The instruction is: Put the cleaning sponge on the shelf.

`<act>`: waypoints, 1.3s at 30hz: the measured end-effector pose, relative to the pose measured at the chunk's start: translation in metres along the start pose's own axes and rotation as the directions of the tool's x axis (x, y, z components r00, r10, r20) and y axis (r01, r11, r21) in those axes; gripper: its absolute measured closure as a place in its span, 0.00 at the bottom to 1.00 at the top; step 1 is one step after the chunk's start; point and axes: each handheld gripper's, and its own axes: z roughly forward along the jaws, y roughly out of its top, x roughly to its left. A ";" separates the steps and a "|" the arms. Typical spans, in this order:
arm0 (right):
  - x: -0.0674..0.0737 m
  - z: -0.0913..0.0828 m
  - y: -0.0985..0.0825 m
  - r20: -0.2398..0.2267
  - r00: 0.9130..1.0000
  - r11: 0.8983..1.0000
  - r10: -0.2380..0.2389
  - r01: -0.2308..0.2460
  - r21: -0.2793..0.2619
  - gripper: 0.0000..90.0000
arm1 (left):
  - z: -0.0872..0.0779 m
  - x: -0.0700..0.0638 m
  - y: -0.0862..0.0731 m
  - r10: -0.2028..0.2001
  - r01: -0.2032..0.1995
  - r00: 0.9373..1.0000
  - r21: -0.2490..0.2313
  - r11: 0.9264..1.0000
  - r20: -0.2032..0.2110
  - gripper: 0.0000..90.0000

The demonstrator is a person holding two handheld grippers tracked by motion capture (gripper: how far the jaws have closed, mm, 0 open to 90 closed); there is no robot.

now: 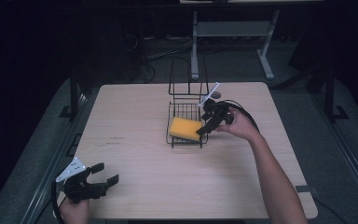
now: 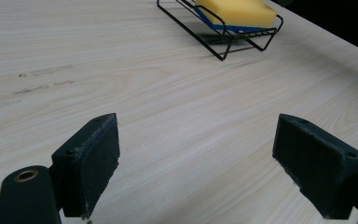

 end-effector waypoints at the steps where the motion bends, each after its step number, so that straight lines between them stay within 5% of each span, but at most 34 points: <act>1: 0.000 -0.002 -0.001 0.000 1.000 1.000 0.001 -0.001 -0.002 0.20 | 0.000 0.000 0.000 -0.001 0.001 1.000 -0.002 1.000 0.000 0.16; 39: 0.014 -0.032 -0.054 0.037 0.998 0.999 0.042 -0.041 -0.020 0.20 | 0.003 -0.004 0.001 0.018 -0.018 1.000 0.009 1.000 0.012 0.16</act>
